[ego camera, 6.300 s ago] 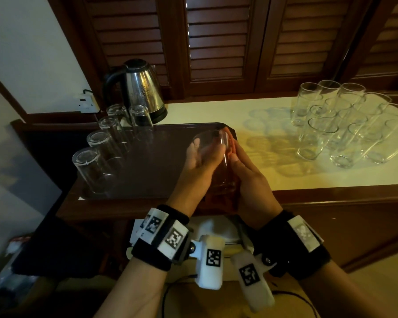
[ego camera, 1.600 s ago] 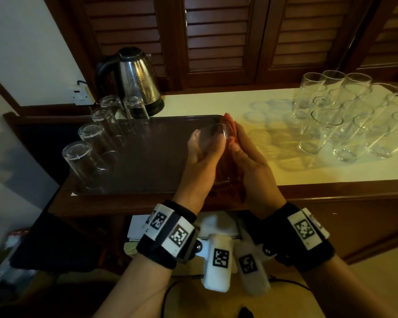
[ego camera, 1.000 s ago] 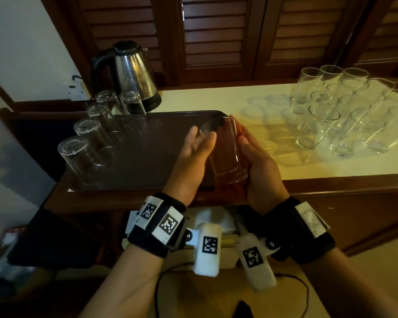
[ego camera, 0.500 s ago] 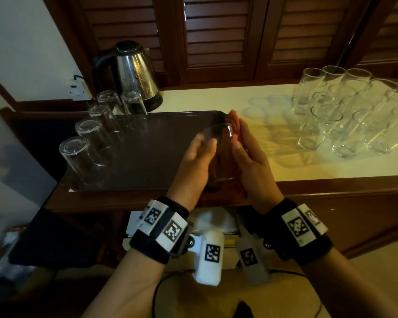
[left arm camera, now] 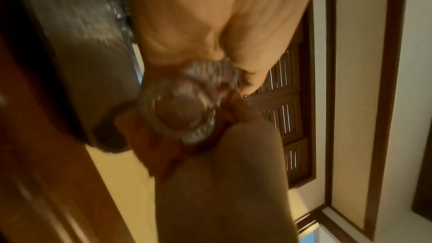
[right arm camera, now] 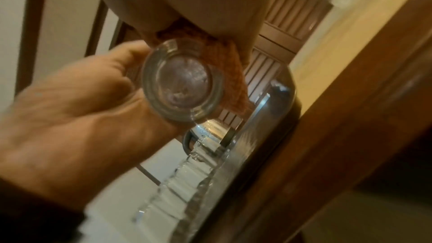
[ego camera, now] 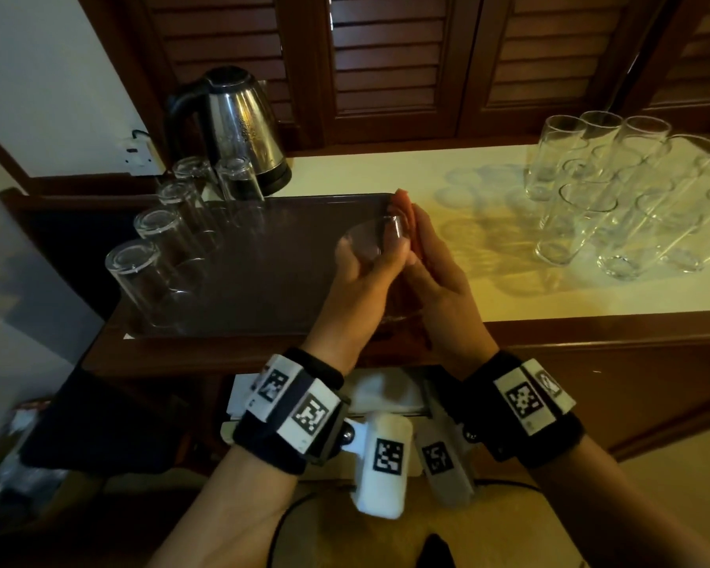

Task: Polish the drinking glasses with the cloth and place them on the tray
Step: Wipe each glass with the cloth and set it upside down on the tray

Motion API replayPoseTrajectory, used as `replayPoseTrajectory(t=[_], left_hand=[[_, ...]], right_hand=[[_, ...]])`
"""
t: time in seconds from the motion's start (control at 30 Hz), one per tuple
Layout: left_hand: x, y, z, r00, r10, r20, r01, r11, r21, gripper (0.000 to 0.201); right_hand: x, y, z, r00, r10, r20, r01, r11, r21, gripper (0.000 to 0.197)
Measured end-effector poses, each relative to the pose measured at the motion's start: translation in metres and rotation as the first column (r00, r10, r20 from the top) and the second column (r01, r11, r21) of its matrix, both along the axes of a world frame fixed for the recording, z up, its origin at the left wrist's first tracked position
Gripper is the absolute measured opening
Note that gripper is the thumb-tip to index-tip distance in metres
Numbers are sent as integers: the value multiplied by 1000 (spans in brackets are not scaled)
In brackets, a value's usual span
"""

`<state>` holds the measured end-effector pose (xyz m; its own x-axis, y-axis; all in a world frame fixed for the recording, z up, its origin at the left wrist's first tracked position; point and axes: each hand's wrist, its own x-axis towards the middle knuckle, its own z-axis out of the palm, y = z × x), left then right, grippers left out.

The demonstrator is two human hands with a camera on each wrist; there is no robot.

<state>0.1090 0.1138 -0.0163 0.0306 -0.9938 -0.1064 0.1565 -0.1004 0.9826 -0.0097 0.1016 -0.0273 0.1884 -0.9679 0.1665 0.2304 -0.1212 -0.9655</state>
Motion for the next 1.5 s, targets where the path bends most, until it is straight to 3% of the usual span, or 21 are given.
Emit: replayPoseTrajectory(t=[0.07, 0.17, 0.23, 0.3, 0.4, 0.57, 0.63, 0.7, 0.77, 0.83, 0.9, 0.97, 1.03, 1.2, 1.37, 1.5], left_hand=[[-4, 4, -1, 999, 9, 30, -9, 1000, -5, 86], [3, 2, -1, 998, -42, -37, 42, 999, 16, 70], [8, -1, 1, 1000, -27, 3, 27, 999, 35, 77], [9, -2, 2, 1000, 14, 26, -16, 999, 47, 80], [0, 0, 7, 999, 26, 40, -27, 999, 17, 58], [2, 4, 10, 989, -3, -148, -5, 999, -49, 55], [8, 2, 10, 989, -27, -147, 21, 999, -39, 62], [10, 0, 8, 993, -5, -116, 2, 1000, -29, 71], [4, 0, 9, 995, 10, -99, -12, 1000, -22, 63], [-3, 2, 10, 998, 1, -60, -4, 999, -46, 56], [-7, 4, 10, 996, -6, -89, -1, 997, -73, 51], [-5, 2, 10, 988, -42, -149, 35, 998, -47, 60], [0, -1, 11, 985, -67, -157, 63, 997, -34, 65], [6, -6, 15, 988, -79, -131, 72, 996, -52, 34], [-7, -2, 13, 991, -29, -132, 25, 999, -27, 59], [-3, -2, 10, 999, 25, 25, -24, 1000, -12, 51]], right_hand=[[0, 2, -2, 976, 64, 208, -95, 986, 138, 44], [-6, 3, -3, 918, 111, 380, -225, 936, 271, 48], [-6, 1, -3, 929, 78, 362, -185, 944, 272, 46], [-5, 1, -3, 969, 28, 244, -76, 979, 191, 43], [3, 3, -2, 994, 12, 113, -16, 999, 35, 47], [1, 3, 8, 935, 121, 333, -176, 975, 138, 44], [-5, 1, 11, 927, 132, 352, -190, 972, 136, 43], [-9, -2, 13, 964, 92, 249, -114, 990, 78, 44], [-7, -4, 11, 997, 30, 74, -28, 999, -30, 46], [-3, -5, 5, 1000, 12, 17, -11, 996, -85, 47], [-1, -4, 5, 987, 76, 144, -77, 997, -1, 43], [-5, -3, 8, 941, 135, 311, -178, 977, 114, 43], [-11, -4, 10, 910, 152, 385, -220, 965, 140, 44], [-8, -9, 11, 983, 41, 180, -41, 999, -4, 47], [-3, -5, 3, 941, 111, 320, -153, 982, 110, 41], [-8, -5, 2, 912, 95, 398, -178, 968, 177, 42]])
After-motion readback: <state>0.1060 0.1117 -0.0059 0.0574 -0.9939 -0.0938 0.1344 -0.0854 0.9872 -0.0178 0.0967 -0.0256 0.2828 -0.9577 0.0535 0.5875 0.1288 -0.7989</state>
